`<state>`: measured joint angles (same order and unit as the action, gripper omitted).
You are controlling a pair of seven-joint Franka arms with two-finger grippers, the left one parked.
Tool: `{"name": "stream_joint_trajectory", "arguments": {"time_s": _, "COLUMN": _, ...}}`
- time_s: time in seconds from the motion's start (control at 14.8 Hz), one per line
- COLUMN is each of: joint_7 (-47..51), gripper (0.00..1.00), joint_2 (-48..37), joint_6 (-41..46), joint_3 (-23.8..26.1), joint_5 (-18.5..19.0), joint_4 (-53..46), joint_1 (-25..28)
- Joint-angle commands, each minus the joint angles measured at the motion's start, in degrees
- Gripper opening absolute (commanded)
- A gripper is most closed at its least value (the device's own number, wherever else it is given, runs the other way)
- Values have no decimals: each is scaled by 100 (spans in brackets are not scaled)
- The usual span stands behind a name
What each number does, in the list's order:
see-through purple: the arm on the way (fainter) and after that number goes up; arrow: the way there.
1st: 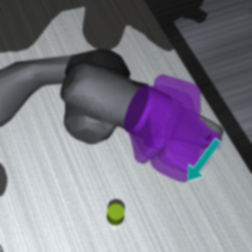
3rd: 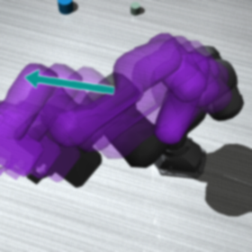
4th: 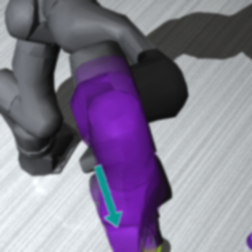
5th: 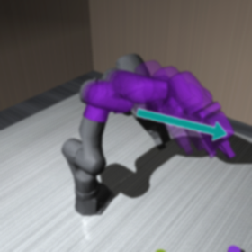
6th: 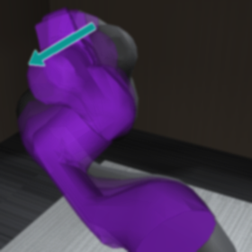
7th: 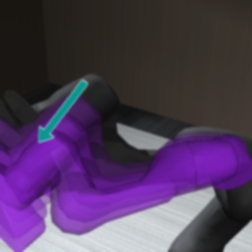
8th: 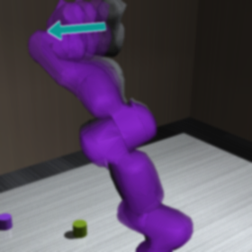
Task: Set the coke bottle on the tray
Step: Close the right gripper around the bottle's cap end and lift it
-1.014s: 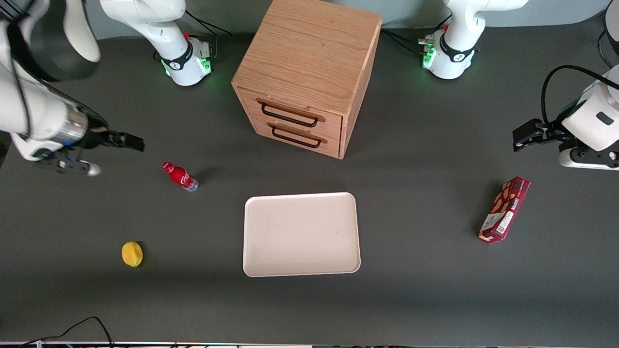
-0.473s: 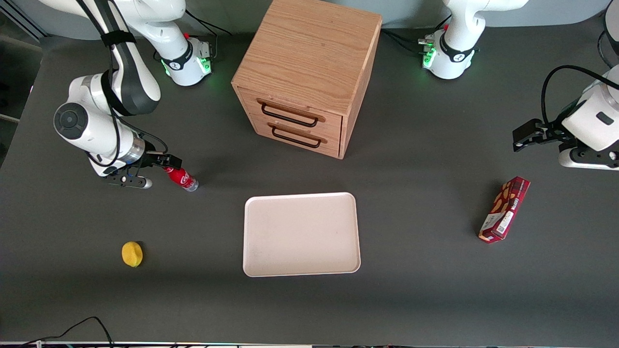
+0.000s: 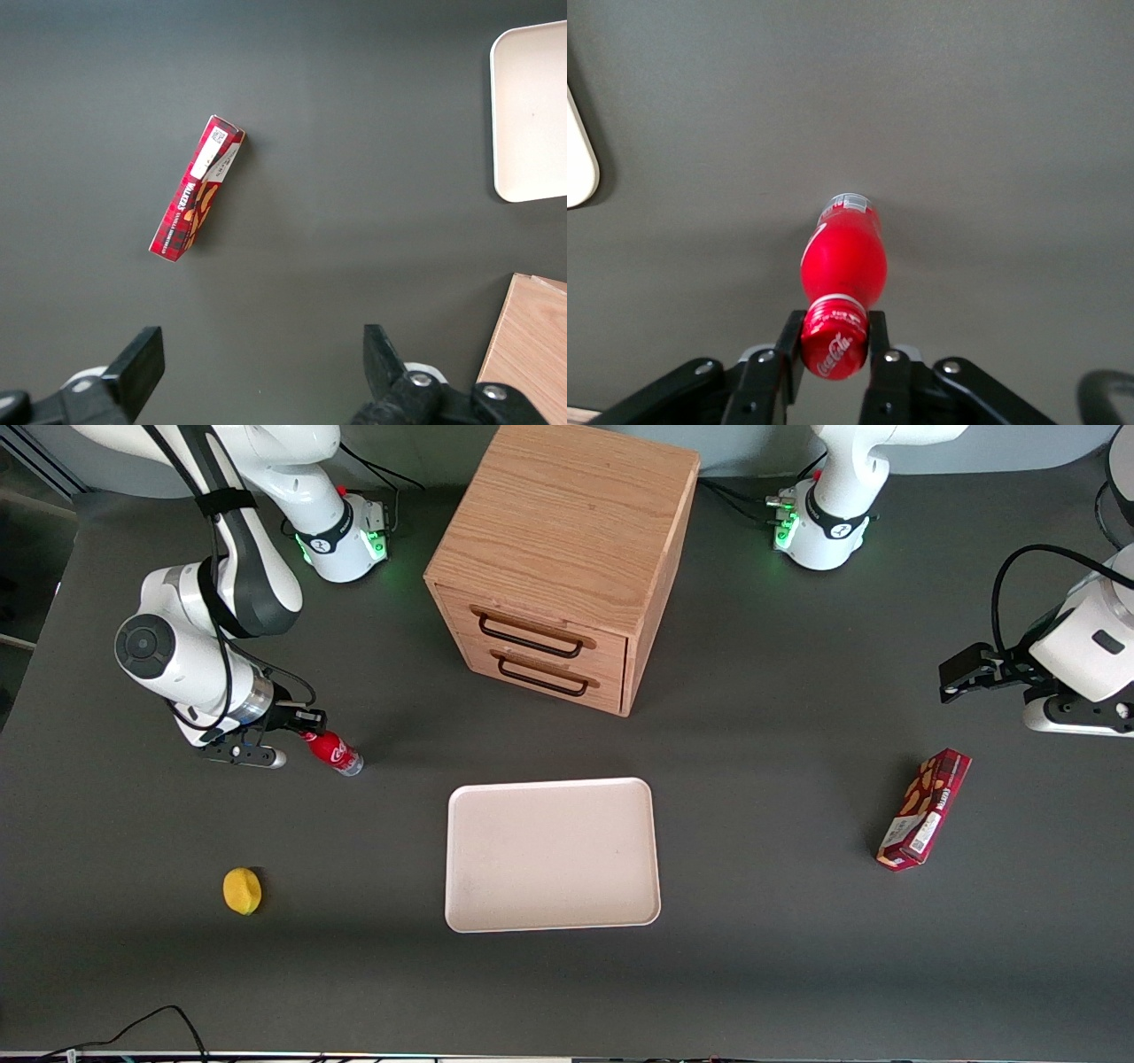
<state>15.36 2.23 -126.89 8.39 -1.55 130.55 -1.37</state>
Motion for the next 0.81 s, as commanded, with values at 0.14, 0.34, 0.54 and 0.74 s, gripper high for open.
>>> {"name": "stream_joint_trajectory", "arguments": {"time_s": 0.14, "joint_7": -103, "gripper": 0, "joint_2": -196, "joint_6": 794, "joint_3": -22, "joint_5": 67, "joint_4": -625, "joint_1": 67}}
{"name": "stream_joint_trajectory", "arguments": {"time_s": 0.34, "joint_7": -86, "gripper": 0, "joint_2": -127, "joint_6": 2382, "joint_3": -13, "joint_5": 59, "joint_4": -2054, "joint_1": 84}}
{"name": "stream_joint_trajectory", "arguments": {"time_s": 0.54, "joint_7": 72, "gripper": 0, "joint_2": 373, "joint_6": 3554, "joint_3": 5, "joint_5": 41, "joint_4": -3865, "joint_1": 251}}
{"name": "stream_joint_trajectory", "arguments": {"time_s": 0.74, "joint_7": 764, "gripper": 0, "joint_2": 1583, "joint_6": 4591, "joint_3": 267, "joint_5": 15, "joint_4": -5921, "joint_1": 339}}
